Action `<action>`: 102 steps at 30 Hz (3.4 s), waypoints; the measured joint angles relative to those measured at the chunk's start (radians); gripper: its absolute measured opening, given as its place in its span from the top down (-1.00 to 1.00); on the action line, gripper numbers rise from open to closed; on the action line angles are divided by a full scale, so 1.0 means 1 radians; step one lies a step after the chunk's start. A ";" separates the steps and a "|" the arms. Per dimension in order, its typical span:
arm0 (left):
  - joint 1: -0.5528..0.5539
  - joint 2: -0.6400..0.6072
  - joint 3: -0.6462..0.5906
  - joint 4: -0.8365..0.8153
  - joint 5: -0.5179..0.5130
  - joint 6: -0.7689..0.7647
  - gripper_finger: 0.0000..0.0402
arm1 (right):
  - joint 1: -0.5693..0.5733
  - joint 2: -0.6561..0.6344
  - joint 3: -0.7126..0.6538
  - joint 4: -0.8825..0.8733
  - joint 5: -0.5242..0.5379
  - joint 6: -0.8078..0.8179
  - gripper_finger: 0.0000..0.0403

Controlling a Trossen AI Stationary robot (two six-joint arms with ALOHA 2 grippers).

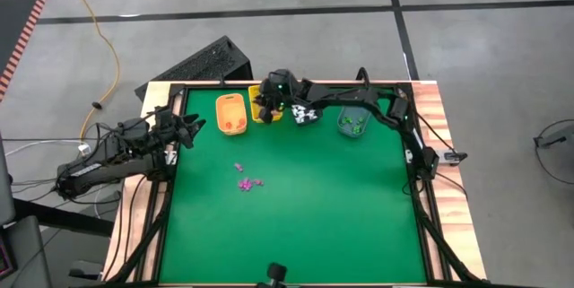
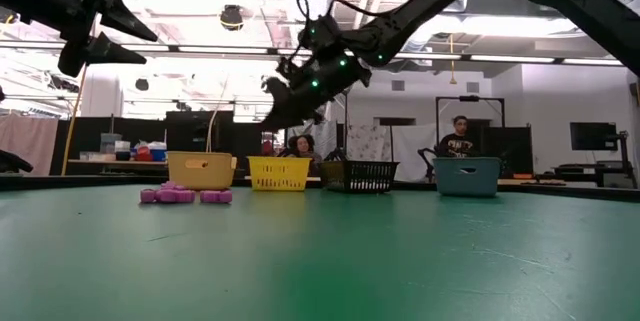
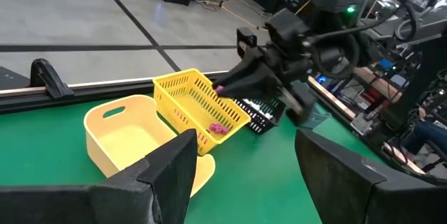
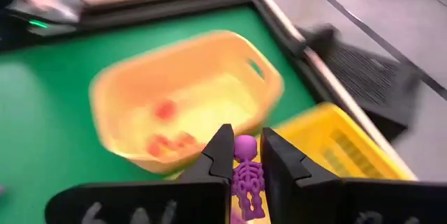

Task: Sort Halloween decoration
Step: Put the pink skeleton toy into the yellow bin

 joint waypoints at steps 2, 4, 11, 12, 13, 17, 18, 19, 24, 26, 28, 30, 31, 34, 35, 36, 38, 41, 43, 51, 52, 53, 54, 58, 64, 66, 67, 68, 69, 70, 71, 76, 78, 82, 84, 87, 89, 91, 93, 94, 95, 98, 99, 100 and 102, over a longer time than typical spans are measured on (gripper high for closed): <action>0.000 0.000 0.000 0.000 -0.005 0.000 -0.15 | -0.009 0.000 0.000 -0.041 0.041 -0.001 0.73; 0.000 0.000 0.000 -0.002 -0.011 0.000 -0.15 | -0.016 0.000 0.000 -0.074 0.069 -0.001 0.73; 0.000 0.000 0.000 -0.009 -0.038 0.006 -0.15 | -0.020 0.000 0.000 -0.135 0.105 -0.005 0.73; 0.000 0.000 0.000 -0.009 -0.038 0.007 -0.15 | -0.020 0.000 0.000 -0.136 0.105 -0.010 0.72; 0.000 0.000 0.000 -0.009 -0.038 0.007 -0.15 | -0.019 0.000 0.000 -0.136 0.105 -0.012 0.72; 0.000 0.000 0.000 -0.009 -0.038 0.006 -0.15 | -0.019 0.000 0.000 -0.136 0.105 -0.013 0.68; 0.000 0.000 0.000 -0.009 -0.038 0.006 -0.15 | -0.019 0.000 0.000 -0.136 0.104 -0.014 0.66; 0.000 0.000 0.000 -0.008 -0.038 0.006 -0.15 | -0.019 0.000 0.000 -0.136 0.104 -0.014 0.64; 0.000 0.000 0.000 -0.008 -0.038 0.004 -0.15 | -0.019 0.000 0.000 -0.136 0.097 -0.014 0.48; 0.000 0.000 0.000 -0.008 -0.038 0.002 -0.15 | -0.019 0.000 0.000 -0.135 0.096 -0.013 0.39; 0.000 0.000 0.000 -0.008 -0.038 0.001 -0.15 | -0.019 0.000 0.000 -0.135 0.094 -0.011 0.30; 0.000 0.000 0.000 -0.008 -0.038 0.001 -0.15 | -0.019 0.000 0.000 -0.138 0.073 -0.011 0.20; 0.000 0.000 0.000 -0.008 -0.038 0.001 -0.15 | -0.019 0.000 0.000 -0.138 0.049 -0.011 0.17; 0.000 0.000 0.000 -0.008 -0.037 0.001 -0.15 | -0.013 0.000 0.002 -0.124 -0.043 0.008 0.09; 0.000 0.000 0.000 -0.008 -0.037 0.001 -0.15 | -0.008 0.000 0.008 -0.124 -0.074 0.024 0.08; 0.000 0.000 0.000 -0.008 -0.037 0.001 -0.15 | -0.001 0.000 0.013 -0.120 -0.104 0.033 0.07; 0.000 0.000 0.000 -0.007 -0.037 0.001 -0.15 | 0.021 0.000 0.016 -0.110 -0.149 0.038 0.06; 0.000 0.000 0.000 -0.007 -0.037 0.001 -0.15 | 0.065 0.000 0.017 -0.099 -0.162 0.038 0.07; 0.000 0.000 0.000 -0.007 -0.037 0.001 -0.15 | 0.100 0.000 0.017 -0.084 -0.161 0.038 0.08; 0.000 0.000 0.000 -0.007 -0.036 0.001 -0.15 | 0.266 0.000 0.017 -0.075 0.037 -0.108 0.11; 0.000 0.000 0.000 -0.007 -0.036 0.001 -0.15 | 0.285 0.000 0.017 -0.073 0.066 -0.138 0.11; 0.000 0.000 0.000 -0.007 -0.036 -0.001 -0.15 | 0.301 0.000 0.017 -0.073 0.090 -0.160 0.11; 0.000 0.000 0.000 -0.007 -0.036 -0.002 -0.15 | 0.315 0.000 0.017 -0.073 0.105 -0.174 0.11; 0.000 0.000 0.000 -0.007 -0.032 -0.004 -0.15 | 0.349 0.002 0.017 -0.053 0.115 -0.142 0.11; 0.000 0.000 0.000 -0.010 -0.032 -0.026 -0.15 | 0.373 0.052 0.018 0.063 0.135 0.003 0.11; 0.000 0.000 0.000 -0.018 -0.032 -0.037 -0.15 | 0.377 0.061 0.015 0.054 0.136 0.042 0.11; 0.000 0.000 0.000 -0.023 -0.032 -0.043 -0.15 | 0.379 0.076 0.016 0.079 0.136 0.053 0.11; 0.000 0.000 0.000 -0.028 -0.032 -0.045 -0.15 | 0.383 0.084 0.018 0.097 0.137 0.065 0.11; 0.000 0.000 0.000 -0.033 -0.032 -0.046 -0.15 | 0.387 0.087 0.017 0.089 0.142 0.075 0.11; 0.000 0.000 0.000 -0.032 -0.033 -0.047 -0.15 | 0.388 0.091 0.015 0.083 0.142 0.084 0.11; 0.000 0.000 0.000 -0.029 -0.033 -0.048 -0.15 | 0.391 0.103 0.016 0.099 0.149 0.090 0.11; 0.000 0.000 0.000 -0.031 -0.032 -0.048 -0.15 | 0.404 0.131 0.016 0.114 0.204 0.104 0.11; 0.000 0.000 0.000 -0.031 -0.032 -0.044 -0.15 | 0.408 0.134 0.017 0.112 0.230 0.105 0.11; 0.000 0.000 0.000 -0.033 -0.032 -0.032 -0.15 | 0.413 0.157 0.018 0.148 0.292 0.152 0.11; 0.000 0.000 0.000 -0.032 -0.032 -0.031 -0.15 | 0.413 0.169 0.016 0.161 0.294 0.192 0.11; 0.000 0.000 0.000 -0.034 -0.027 -0.029 -0.15 | 0.413 0.183 0.017 0.194 0.296 0.238 0.11; 0.000 0.000 0.000 -0.033 -0.027 -0.025 -0.15 | 0.413 0.184 0.017 0.192 0.297 0.266 0.11; 0.000 0.000 0.000 -0.034 -0.033 -0.014 -0.15 | 0.414 0.184 0.017 0.183 0.312 0.277 0.11; 0.000 0.000 0.000 -0.034 -0.038 -0.002 -0.15 | 0.416 0.184 0.017 0.182 0.323 0.277 0.11; 0.000 0.000 0.000 -0.036 -0.042 0.000 -0.15 | 0.417 0.184 0.017 0.183 0.327 0.277 0.11; 0.000 0.000 0.000 -0.037 -0.044 0.001 -0.15 | 0.417 0.184 0.017 0.185 0.334 0.278 0.11; 0.000 0.000 0.000 -0.049 -0.046 0.001 -0.15 | 0.416 0.201 0.019 0.206 0.342 0.278 0.11; 0.000 0.000 0.000 -0.053 -0.044 0.001 -0.15 | 0.416 0.210 0.019 0.219 0.342 0.280 0.11; 0.000 0.000 0.000 -0.057 -0.041 0.001 -0.15 | 0.416 0.219 0.019 0.221 0.341 0.286 0.11; 0.000 0.000 0.000 -0.064 -0.032 0.001 -0.15 | 0.421 0.248 0.028 0.225 0.342 0.309 0.11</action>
